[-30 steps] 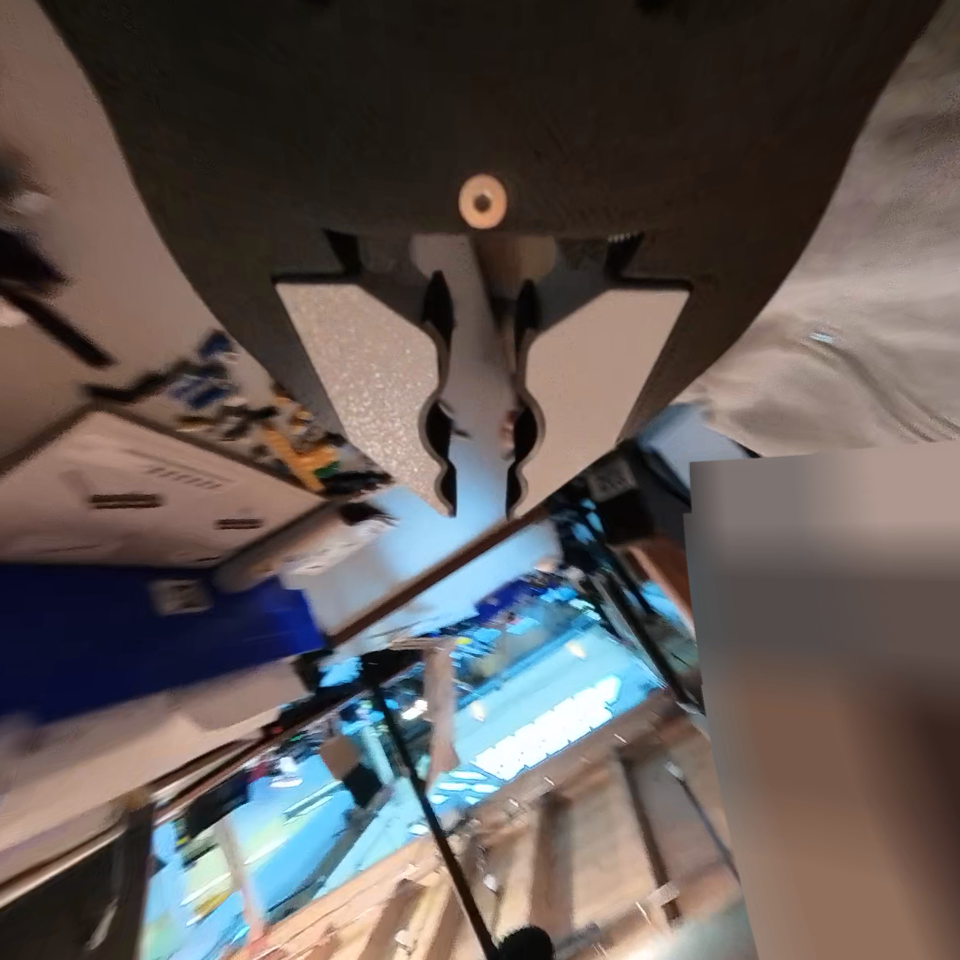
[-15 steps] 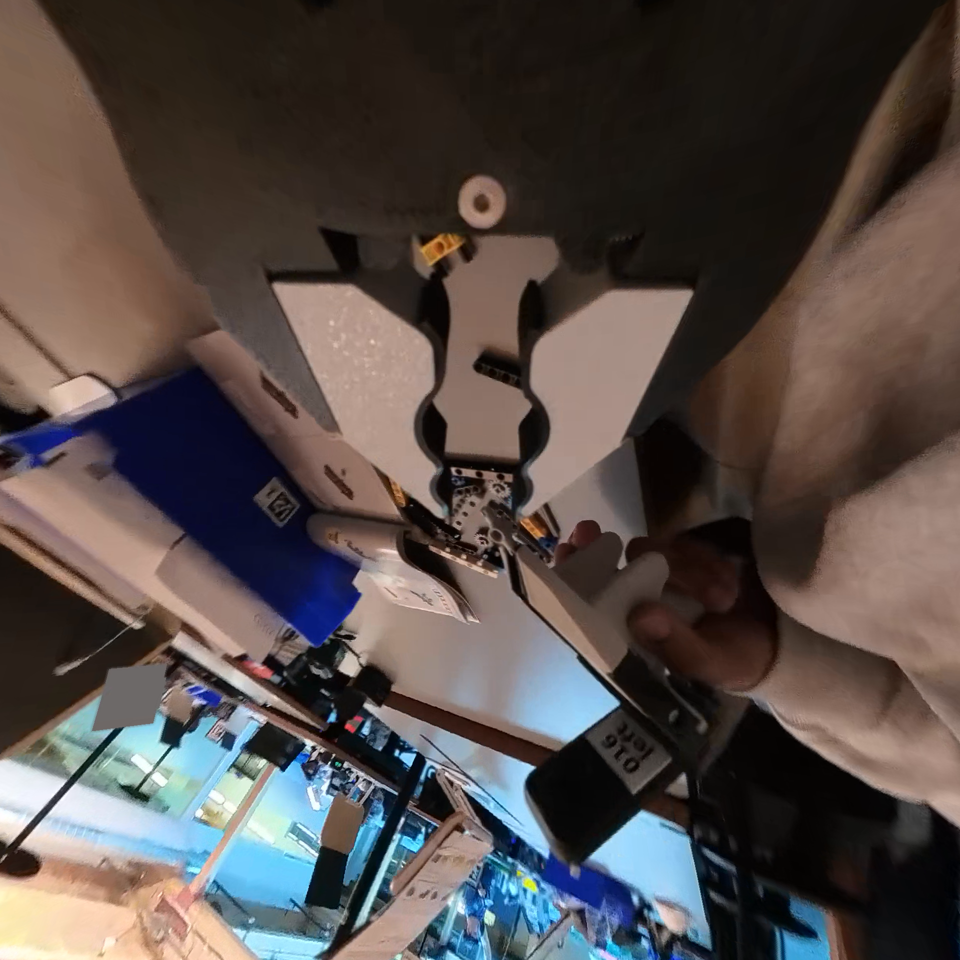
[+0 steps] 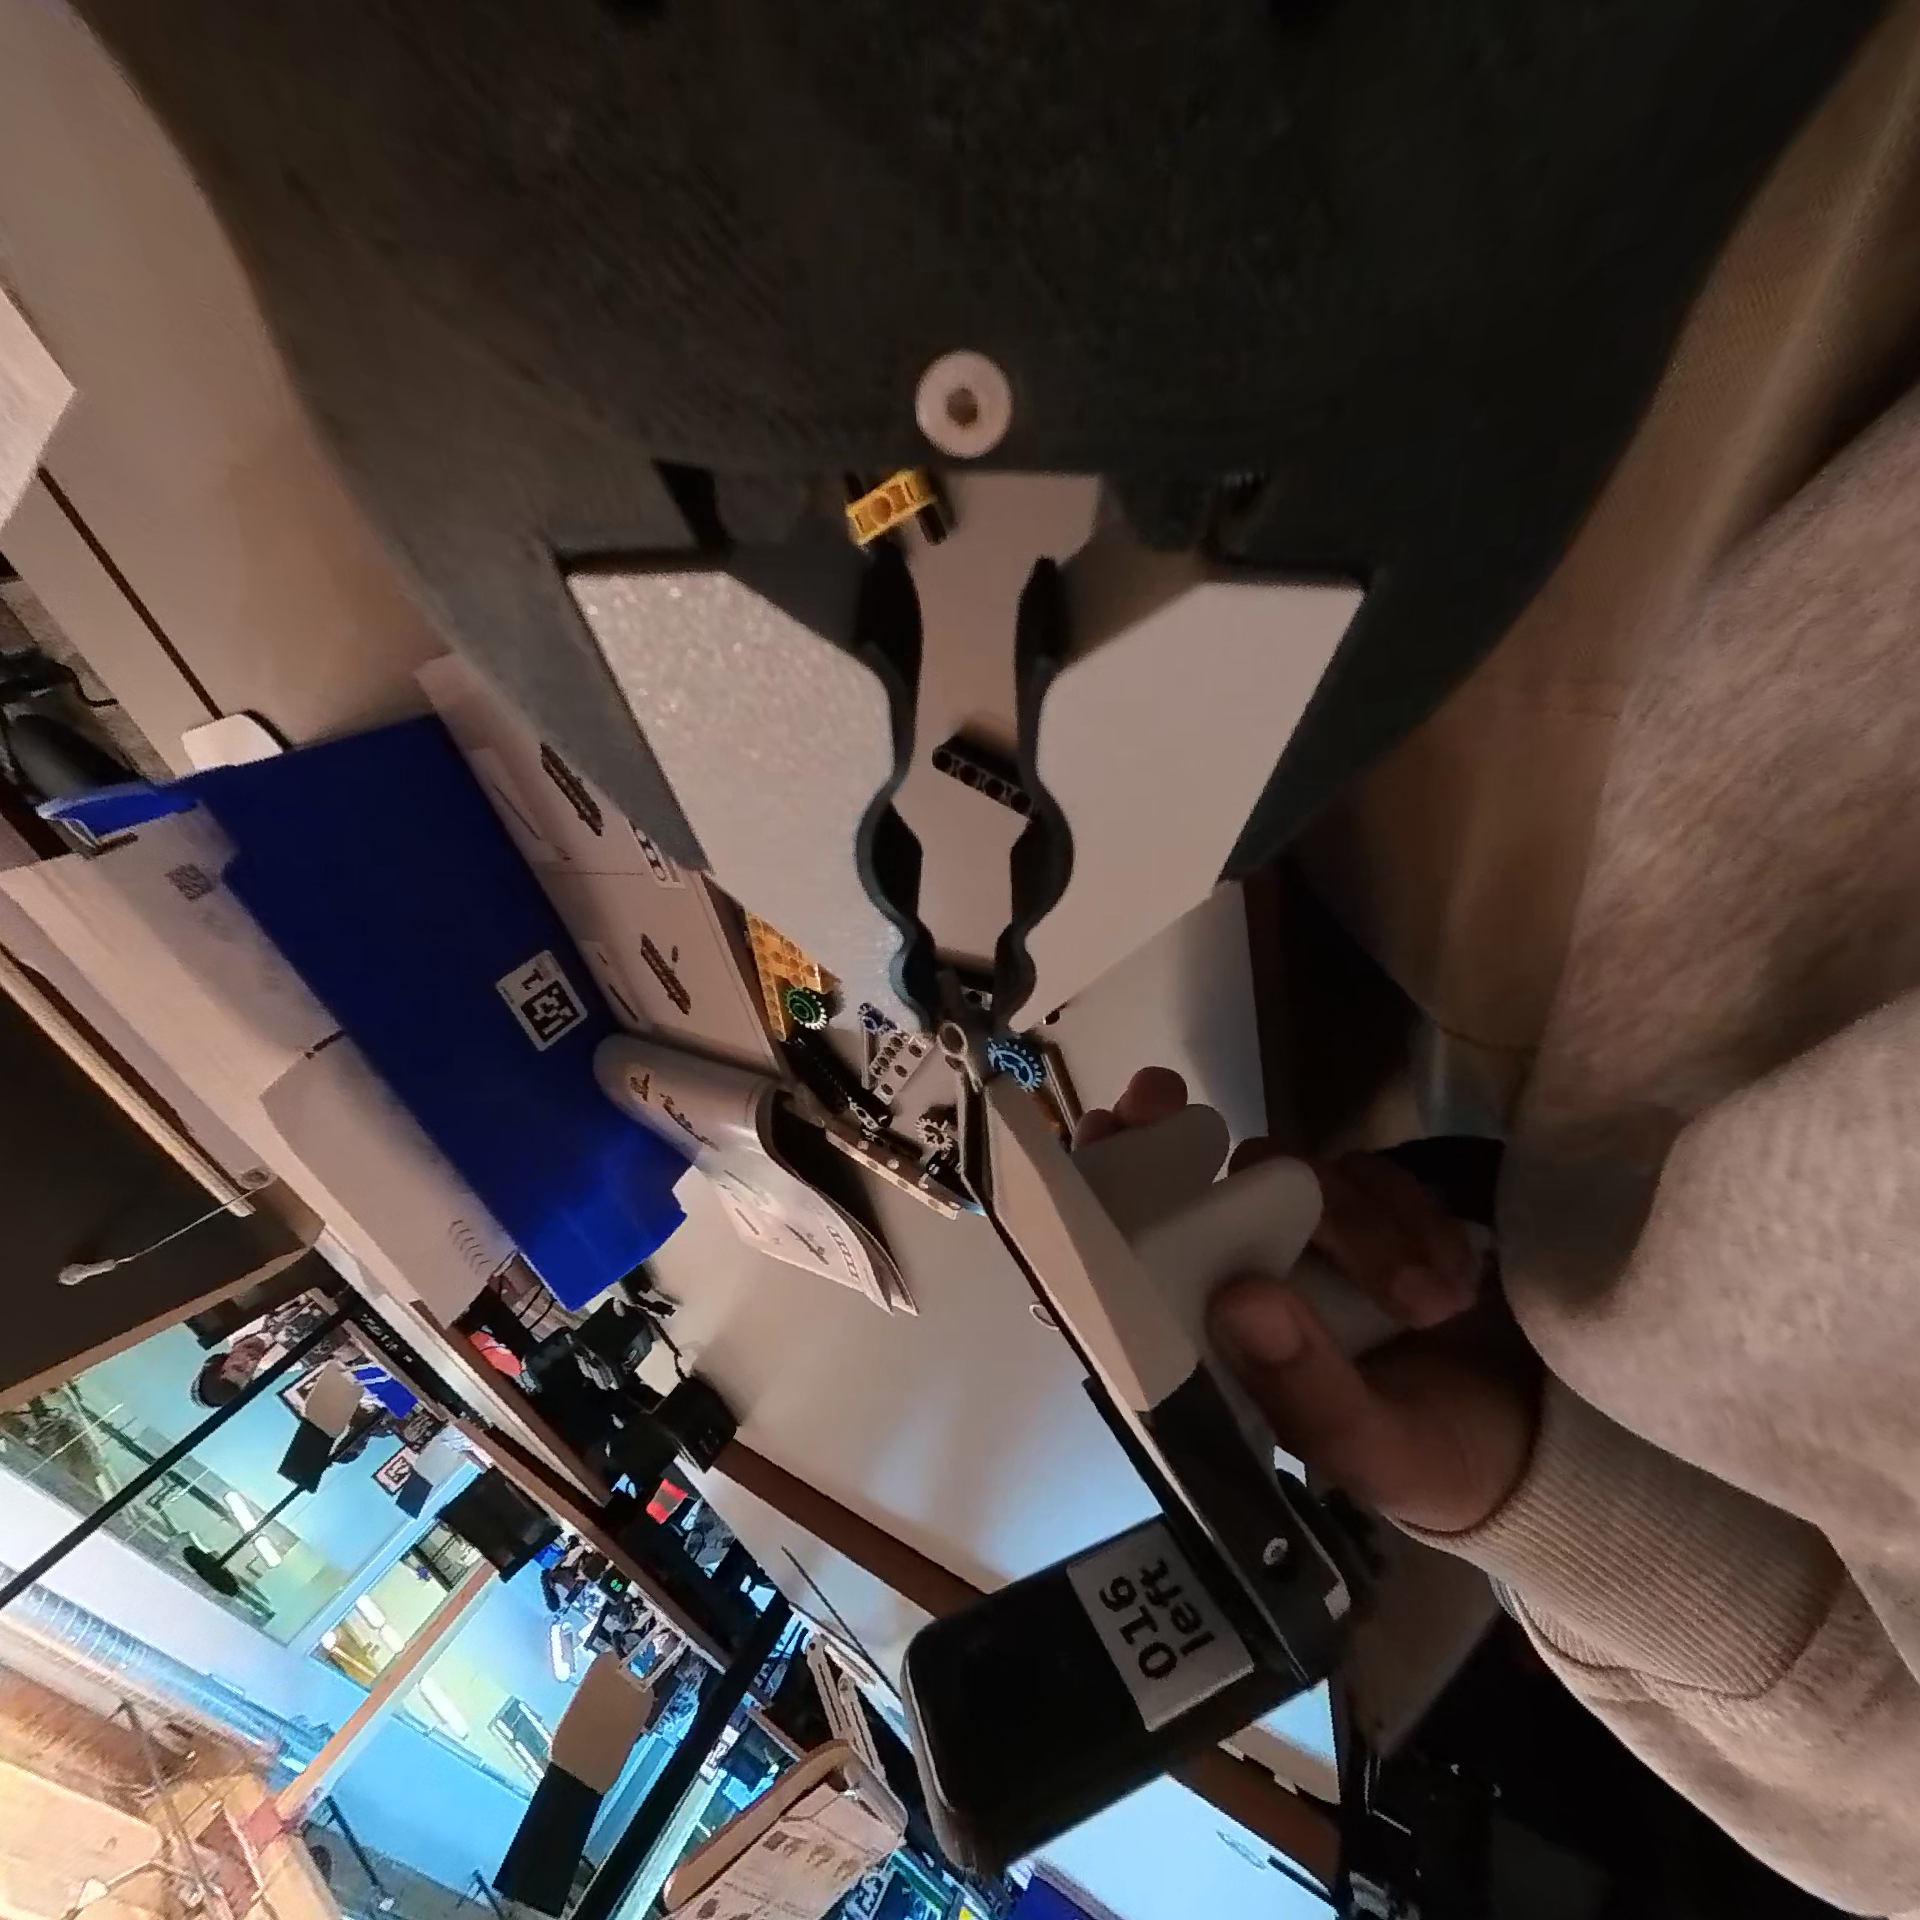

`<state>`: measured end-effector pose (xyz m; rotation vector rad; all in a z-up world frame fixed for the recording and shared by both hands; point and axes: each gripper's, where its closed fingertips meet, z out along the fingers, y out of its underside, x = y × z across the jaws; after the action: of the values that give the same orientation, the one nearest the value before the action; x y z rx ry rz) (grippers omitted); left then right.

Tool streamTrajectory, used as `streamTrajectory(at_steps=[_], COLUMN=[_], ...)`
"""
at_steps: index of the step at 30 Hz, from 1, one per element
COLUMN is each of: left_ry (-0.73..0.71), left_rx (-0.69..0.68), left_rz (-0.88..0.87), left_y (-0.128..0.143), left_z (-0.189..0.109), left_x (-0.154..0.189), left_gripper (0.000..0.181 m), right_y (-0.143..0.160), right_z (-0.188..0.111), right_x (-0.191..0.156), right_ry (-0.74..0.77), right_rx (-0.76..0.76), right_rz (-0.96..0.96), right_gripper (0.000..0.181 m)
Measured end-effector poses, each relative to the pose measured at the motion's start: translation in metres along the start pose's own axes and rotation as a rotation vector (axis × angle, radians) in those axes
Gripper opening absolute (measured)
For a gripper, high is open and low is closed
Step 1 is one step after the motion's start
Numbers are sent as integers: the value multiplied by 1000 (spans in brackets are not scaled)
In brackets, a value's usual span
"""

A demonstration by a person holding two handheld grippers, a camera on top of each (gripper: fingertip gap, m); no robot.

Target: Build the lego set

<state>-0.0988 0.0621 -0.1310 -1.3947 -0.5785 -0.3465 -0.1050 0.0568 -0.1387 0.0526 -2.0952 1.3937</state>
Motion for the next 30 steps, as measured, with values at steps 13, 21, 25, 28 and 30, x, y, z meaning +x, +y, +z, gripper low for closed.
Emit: streamTrajectory(at_steps=[13, 21, 25, 28, 30], left_ry=[-40, -49, -103, -147, -156], left_rx=[-37, -63, -60, -20, 8], left_rz=[87, 105, 124, 82, 56], left_y=[3, 5, 3, -6, -13], left_z=[2, 1, -1, -8, -14], left_x=[2, 1, -6, -18, -23], left_gripper=[3, 2, 2, 2, 2], right_y=[-3, -3, 0, 17, 33], right_z=[-1, 0, 0, -7, -11], right_x=[-3, -5, -2, 14, 15], right_ry=[-5, -12, 1, 62, 40], right_rx=[3, -7, -5, -44, -120], right_rz=[-43, -60, -28, 43, 73], right_gripper=[8, 8, 17, 8, 0])
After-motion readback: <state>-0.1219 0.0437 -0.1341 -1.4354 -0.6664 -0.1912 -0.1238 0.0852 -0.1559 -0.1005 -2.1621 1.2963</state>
